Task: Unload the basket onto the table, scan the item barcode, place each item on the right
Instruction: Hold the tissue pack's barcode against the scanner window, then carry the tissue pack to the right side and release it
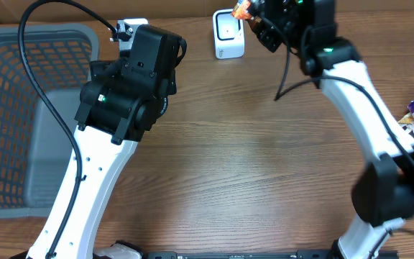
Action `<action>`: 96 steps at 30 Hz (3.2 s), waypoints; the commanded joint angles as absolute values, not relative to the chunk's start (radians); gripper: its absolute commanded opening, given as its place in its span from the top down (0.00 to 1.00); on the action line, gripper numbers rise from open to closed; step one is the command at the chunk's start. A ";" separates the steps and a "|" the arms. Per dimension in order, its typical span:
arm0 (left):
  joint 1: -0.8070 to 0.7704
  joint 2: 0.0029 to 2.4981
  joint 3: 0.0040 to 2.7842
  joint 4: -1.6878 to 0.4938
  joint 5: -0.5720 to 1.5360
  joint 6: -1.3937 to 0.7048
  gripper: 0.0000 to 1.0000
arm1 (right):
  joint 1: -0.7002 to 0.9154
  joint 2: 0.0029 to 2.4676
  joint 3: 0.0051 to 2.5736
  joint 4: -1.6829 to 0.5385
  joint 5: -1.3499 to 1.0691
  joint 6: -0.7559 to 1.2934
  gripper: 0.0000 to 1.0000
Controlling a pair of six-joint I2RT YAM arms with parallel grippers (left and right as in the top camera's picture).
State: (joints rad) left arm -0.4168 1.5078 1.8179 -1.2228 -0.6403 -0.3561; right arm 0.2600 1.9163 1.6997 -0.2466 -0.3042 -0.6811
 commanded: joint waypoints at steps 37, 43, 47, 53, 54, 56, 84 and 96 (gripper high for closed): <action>-0.413 1.516 1.813 -1.223 -0.653 -0.337 0.00 | 0.388 2.346 1.714 0.272 0.138 -2.032 0.96; -0.413 1.516 1.813 -1.223 -0.653 -0.337 0.00 | 0.404 2.347 1.715 0.276 0.142 -2.032 0.96; -0.413 1.516 1.813 -1.223 -0.653 -0.337 0.00 | 0.405 2.347 1.715 0.276 0.141 -2.032 0.96; -0.413 1.516 1.813 -1.223 -0.653 -0.337 0.00 | 0.392 2.350 1.715 0.275 0.119 -2.032 0.96; -0.413 1.516 1.813 -1.223 -0.653 -0.337 0.00 | 0.388 2.350 1.715 0.275 0.108 -2.032 0.96; -0.413 1.516 1.813 -1.223 -0.653 -0.337 0.00 | 0.381 2.350 1.715 0.275 0.090 -2.032 0.96; -0.413 1.516 1.813 -1.223 -0.653 -0.337 0.00 | -0.005 1.957 1.717 -0.447 0.732 -0.649 0.96; -0.413 1.516 1.813 -1.223 -0.653 -0.337 0.00 | -0.558 1.991 1.731 -0.992 -0.128 -0.208 0.00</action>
